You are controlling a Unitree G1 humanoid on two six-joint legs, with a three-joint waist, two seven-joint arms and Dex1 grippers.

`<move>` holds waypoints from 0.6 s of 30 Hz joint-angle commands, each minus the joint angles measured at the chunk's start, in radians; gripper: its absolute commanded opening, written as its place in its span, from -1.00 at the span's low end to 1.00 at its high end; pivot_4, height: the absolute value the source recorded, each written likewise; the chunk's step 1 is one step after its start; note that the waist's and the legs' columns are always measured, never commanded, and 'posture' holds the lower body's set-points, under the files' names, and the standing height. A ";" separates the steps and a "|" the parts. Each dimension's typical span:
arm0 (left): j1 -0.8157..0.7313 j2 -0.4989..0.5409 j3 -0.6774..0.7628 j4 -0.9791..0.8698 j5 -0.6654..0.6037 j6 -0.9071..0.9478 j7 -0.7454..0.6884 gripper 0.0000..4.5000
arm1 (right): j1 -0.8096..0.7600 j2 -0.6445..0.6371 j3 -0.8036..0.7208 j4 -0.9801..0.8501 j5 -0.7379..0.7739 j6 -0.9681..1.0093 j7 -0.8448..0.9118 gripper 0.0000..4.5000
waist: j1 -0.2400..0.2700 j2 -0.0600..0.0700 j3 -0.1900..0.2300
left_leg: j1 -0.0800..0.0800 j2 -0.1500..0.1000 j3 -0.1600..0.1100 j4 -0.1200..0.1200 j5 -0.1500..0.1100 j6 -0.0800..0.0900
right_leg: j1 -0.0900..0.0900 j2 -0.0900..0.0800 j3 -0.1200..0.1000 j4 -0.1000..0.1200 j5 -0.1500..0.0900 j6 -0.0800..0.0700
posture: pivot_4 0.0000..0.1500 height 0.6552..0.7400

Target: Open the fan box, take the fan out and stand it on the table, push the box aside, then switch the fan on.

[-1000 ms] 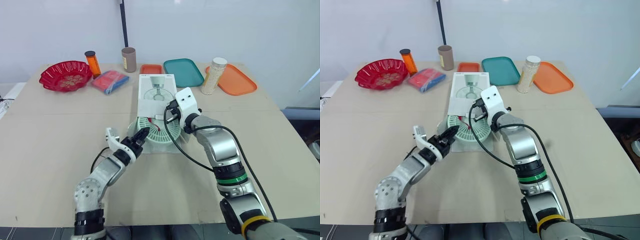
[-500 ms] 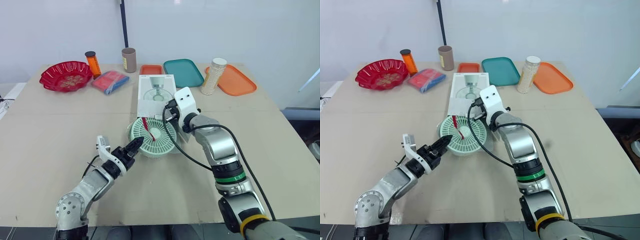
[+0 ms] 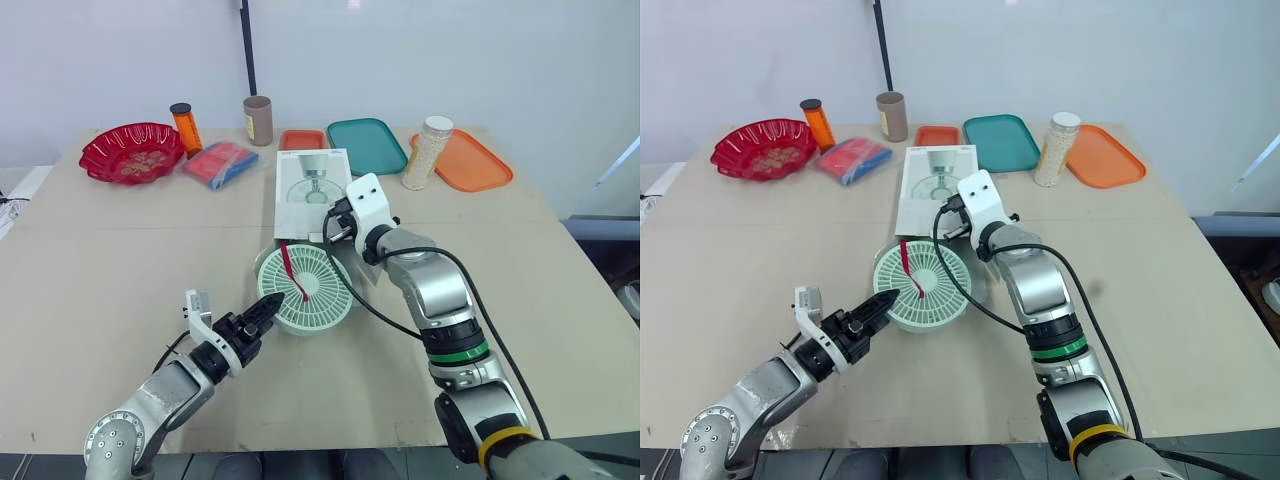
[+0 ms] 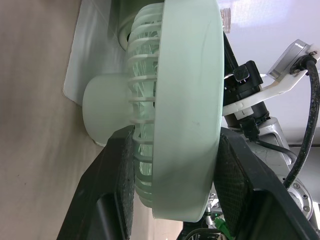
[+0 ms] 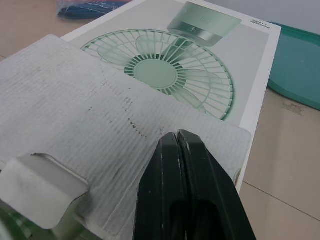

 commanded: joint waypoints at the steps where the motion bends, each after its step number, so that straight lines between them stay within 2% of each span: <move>1: 0.074 0.040 -0.018 -0.013 -0.025 -0.015 0.064 -0.26 | -0.010 0.008 0.012 0.014 -0.002 0.015 0.002 -1.00 | 0.000 0.000 0.000 | 0.000 0.000 0.000 0.000 0.000 0.000 | 0.000 0.000 0.000 0.000 0.000 0.000 | 1.00 1.00; 10: 0.201 0.112 -0.053 -0.126 -0.088 -0.068 0.062 -0.26 | -0.024 0.010 0.023 0.027 -0.017 0.014 -0.006 -1.00 | 0.000 0.000 0.000 | 0.000 0.001 0.001 -0.001 0.000 0.000 | 0.000 0.000 0.001 0.000 0.000 0.000 | 1.00 1.00; 18: 0.291 0.188 -0.023 -0.122 -0.101 -0.076 -0.006 -0.26 | -0.016 0.014 0.034 0.009 -0.025 0.031 -0.003 -1.00 | -0.001 0.001 0.000 | 0.000 0.001 0.002 -0.001 0.000 0.000 | -0.001 0.000 0.001 0.000 -0.001 -0.001 | 1.00 1.00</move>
